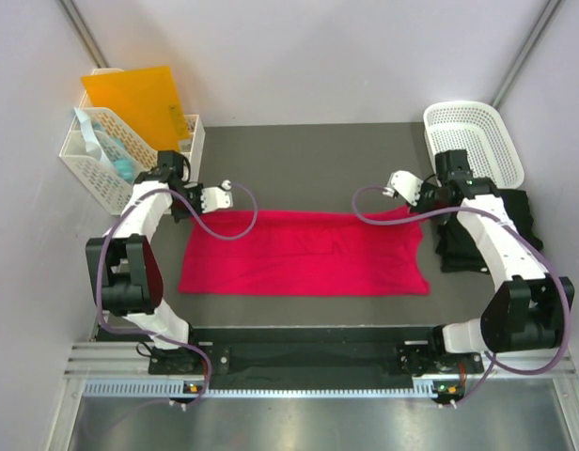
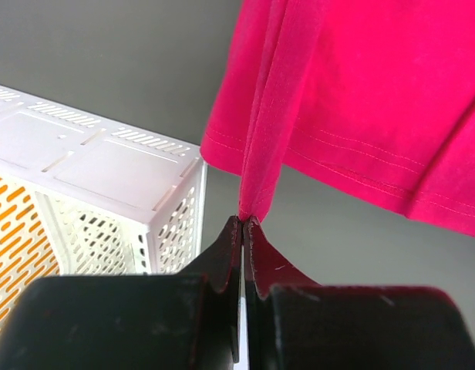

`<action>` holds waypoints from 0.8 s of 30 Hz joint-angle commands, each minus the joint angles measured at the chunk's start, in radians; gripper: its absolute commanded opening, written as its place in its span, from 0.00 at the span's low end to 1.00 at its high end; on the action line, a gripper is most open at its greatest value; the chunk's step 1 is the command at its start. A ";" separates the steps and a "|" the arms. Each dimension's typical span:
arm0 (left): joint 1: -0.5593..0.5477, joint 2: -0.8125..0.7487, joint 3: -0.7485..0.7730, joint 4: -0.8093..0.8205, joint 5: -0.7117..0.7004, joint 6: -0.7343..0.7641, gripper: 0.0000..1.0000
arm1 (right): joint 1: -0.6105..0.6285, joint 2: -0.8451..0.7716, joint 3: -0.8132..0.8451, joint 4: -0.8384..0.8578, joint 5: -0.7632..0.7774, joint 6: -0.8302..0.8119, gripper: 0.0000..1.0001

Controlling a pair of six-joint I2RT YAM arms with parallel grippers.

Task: Fold and stack the t-shirts
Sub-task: Fold the tshirt

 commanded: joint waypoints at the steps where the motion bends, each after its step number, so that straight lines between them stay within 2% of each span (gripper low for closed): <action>1: 0.015 -0.063 -0.030 -0.043 -0.002 0.045 0.00 | -0.020 -0.059 -0.005 -0.060 0.006 -0.052 0.00; 14: 0.015 -0.103 -0.165 -0.023 -0.046 0.114 0.00 | -0.001 -0.058 -0.071 -0.119 -0.029 -0.082 0.00; 24: 0.015 -0.072 -0.165 0.013 -0.051 0.104 0.00 | 0.072 -0.004 -0.101 -0.109 -0.049 -0.063 0.00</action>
